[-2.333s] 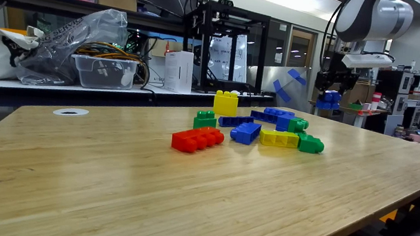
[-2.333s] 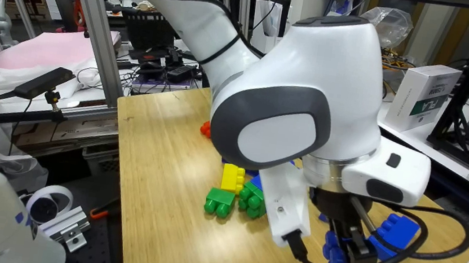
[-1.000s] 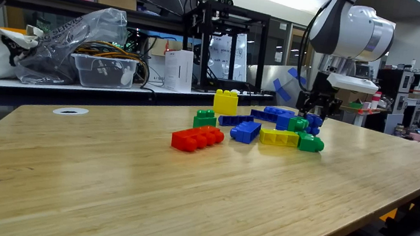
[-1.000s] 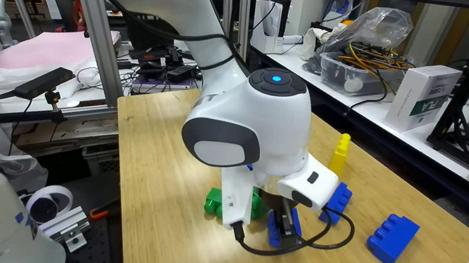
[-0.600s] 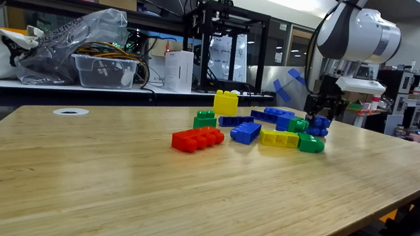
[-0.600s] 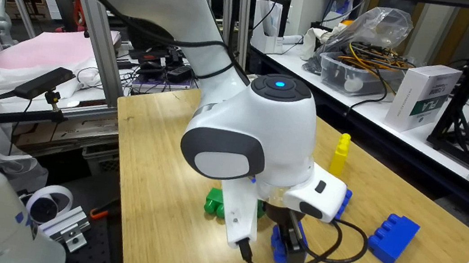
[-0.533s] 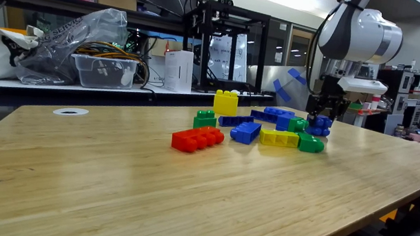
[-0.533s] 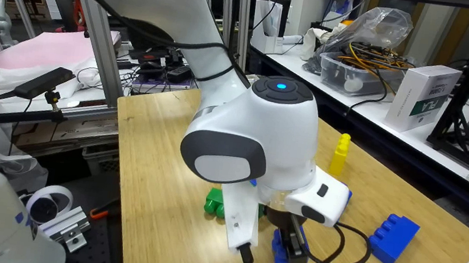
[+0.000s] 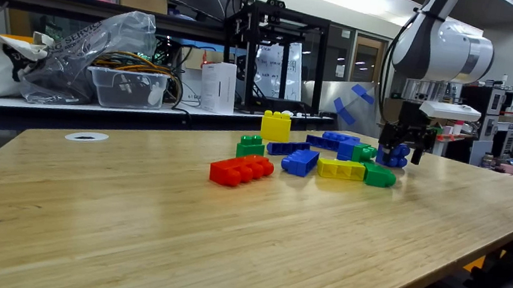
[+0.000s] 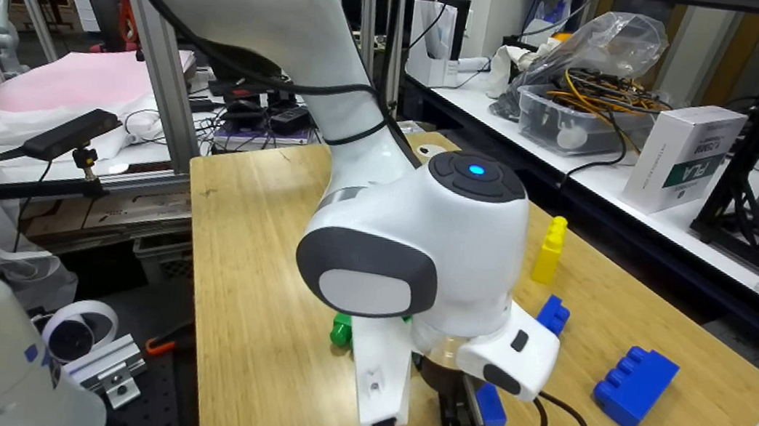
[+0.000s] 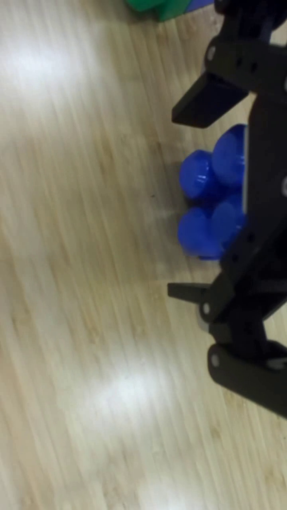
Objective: Separate the blue and green building blocks that are stacked together
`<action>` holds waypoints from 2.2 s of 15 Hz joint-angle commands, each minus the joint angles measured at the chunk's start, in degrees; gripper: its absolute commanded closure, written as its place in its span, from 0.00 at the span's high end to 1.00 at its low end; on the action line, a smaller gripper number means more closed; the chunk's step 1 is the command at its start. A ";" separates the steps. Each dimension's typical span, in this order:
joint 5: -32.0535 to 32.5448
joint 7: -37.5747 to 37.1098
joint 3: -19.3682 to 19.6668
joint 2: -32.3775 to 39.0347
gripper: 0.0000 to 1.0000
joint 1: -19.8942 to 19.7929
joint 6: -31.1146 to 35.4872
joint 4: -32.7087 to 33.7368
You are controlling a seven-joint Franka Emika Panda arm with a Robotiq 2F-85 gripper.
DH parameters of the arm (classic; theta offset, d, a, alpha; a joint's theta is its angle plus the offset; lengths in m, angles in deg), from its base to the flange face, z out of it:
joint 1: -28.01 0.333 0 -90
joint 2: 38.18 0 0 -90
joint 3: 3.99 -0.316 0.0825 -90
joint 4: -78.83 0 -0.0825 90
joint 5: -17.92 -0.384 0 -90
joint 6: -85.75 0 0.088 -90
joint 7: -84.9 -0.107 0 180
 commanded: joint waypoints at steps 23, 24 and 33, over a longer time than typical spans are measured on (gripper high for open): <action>7.49 -9.91 -1.24 -25.33 1.00 7.30 -39.88 11.62; 7.49 -9.91 -1.25 -25.34 1.00 7.31 -39.88 11.62; 7.49 -9.91 -1.26 -25.34 1.00 7.31 -39.88 11.62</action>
